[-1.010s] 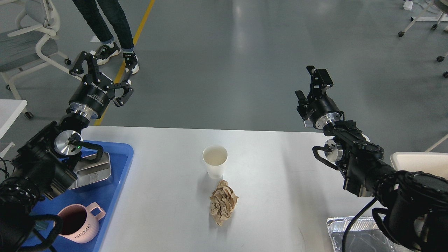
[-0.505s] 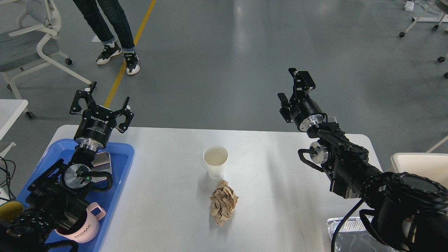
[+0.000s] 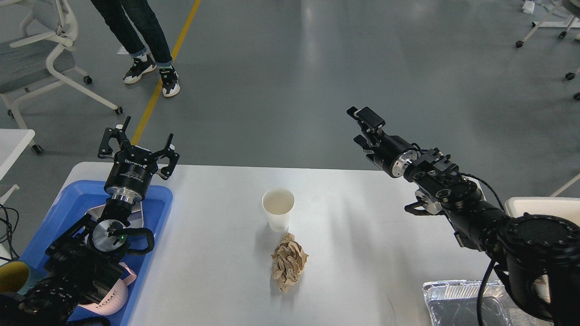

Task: Tidy desktop

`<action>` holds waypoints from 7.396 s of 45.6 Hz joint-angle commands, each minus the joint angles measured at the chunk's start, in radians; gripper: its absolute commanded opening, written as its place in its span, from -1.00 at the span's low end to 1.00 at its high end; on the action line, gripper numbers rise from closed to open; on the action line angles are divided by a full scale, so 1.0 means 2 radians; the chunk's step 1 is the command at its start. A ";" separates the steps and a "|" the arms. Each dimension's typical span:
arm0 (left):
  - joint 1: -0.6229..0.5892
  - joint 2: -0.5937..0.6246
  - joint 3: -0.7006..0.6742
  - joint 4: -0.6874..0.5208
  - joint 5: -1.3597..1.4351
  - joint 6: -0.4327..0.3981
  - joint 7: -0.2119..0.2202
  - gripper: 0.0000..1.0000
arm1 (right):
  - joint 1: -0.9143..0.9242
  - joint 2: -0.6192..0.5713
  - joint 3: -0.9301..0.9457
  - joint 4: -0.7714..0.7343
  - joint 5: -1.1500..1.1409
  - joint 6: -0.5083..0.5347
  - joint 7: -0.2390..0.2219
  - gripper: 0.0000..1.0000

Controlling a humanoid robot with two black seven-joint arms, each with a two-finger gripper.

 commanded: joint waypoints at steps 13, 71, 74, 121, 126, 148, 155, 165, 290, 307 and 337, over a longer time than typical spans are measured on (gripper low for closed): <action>-0.007 0.007 0.000 0.000 0.001 0.005 0.094 0.95 | 0.033 -0.300 -0.031 0.264 -0.097 0.027 0.002 1.00; -0.010 0.006 0.028 0.000 0.001 0.039 0.168 0.95 | 0.146 -0.725 -0.026 0.568 -0.546 0.162 0.002 1.00; -0.009 0.006 0.028 0.000 0.001 0.039 0.167 0.95 | 0.130 -0.718 -0.026 0.574 -0.554 0.161 0.002 1.00; -0.007 0.003 0.046 0.000 0.001 0.036 0.163 0.95 | -0.065 -0.601 -0.032 0.501 -0.618 0.107 -0.005 1.00; -0.006 0.003 0.046 0.000 0.001 0.036 0.163 0.95 | -0.082 -0.582 -0.032 0.487 -0.613 0.094 -0.024 1.00; 0.000 0.001 0.047 -0.001 0.001 0.032 0.163 0.95 | -0.139 -0.522 -0.032 0.421 -0.592 0.074 -0.040 1.00; 0.002 0.001 0.047 -0.001 0.001 0.032 0.163 0.95 | -0.153 -0.502 -0.032 0.395 -0.574 0.067 -0.038 1.00; 0.007 0.001 0.047 -0.002 0.001 0.032 0.162 0.95 | -0.163 -0.494 -0.032 0.389 -0.568 0.062 -0.038 1.00; 0.008 0.005 0.047 -0.003 0.001 0.058 0.162 0.95 | -0.010 -0.452 -0.029 0.350 -0.492 0.162 0.024 -1.00; -0.005 0.012 0.081 -0.003 0.047 0.090 0.160 0.95 | 0.015 -0.365 -0.032 0.344 -0.493 0.193 0.006 -1.00; -0.021 0.059 0.108 -0.005 0.178 0.083 0.146 0.95 | 0.070 -0.238 -0.032 0.236 -0.437 0.266 -0.015 -1.00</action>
